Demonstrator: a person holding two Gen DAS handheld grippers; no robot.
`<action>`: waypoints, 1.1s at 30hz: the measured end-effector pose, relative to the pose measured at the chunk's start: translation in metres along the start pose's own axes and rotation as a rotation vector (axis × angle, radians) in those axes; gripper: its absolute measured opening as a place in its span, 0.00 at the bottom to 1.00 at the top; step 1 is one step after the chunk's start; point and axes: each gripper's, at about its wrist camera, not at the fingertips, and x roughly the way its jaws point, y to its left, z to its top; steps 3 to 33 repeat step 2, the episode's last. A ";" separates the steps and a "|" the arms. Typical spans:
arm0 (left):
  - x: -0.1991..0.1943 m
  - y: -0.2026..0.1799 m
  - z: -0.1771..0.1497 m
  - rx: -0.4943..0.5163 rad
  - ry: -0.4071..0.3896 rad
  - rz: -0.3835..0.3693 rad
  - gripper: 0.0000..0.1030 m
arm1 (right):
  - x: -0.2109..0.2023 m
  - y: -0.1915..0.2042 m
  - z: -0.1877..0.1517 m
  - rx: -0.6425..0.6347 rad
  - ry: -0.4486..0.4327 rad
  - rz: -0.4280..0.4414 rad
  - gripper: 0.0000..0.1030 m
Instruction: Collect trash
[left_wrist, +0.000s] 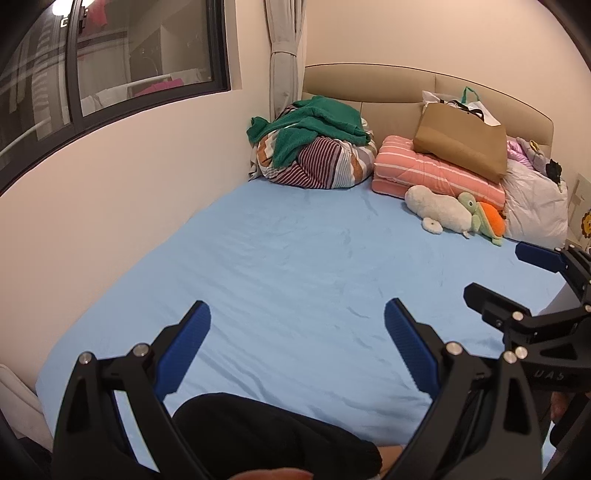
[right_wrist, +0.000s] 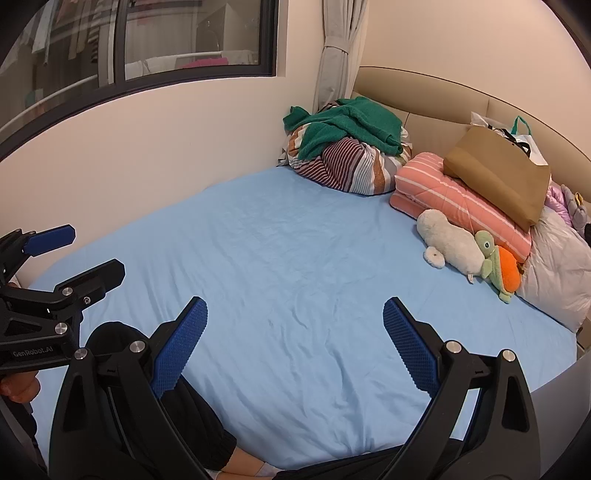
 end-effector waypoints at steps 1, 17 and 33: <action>0.000 -0.001 0.000 0.003 0.003 0.000 0.92 | 0.000 0.000 0.000 0.000 0.000 0.000 0.90; 0.000 -0.001 -0.001 0.006 0.004 0.000 0.92 | 0.000 0.000 0.000 -0.001 0.000 0.000 0.90; 0.000 -0.001 -0.001 0.006 0.004 0.000 0.92 | 0.000 0.000 0.000 -0.001 0.000 0.000 0.90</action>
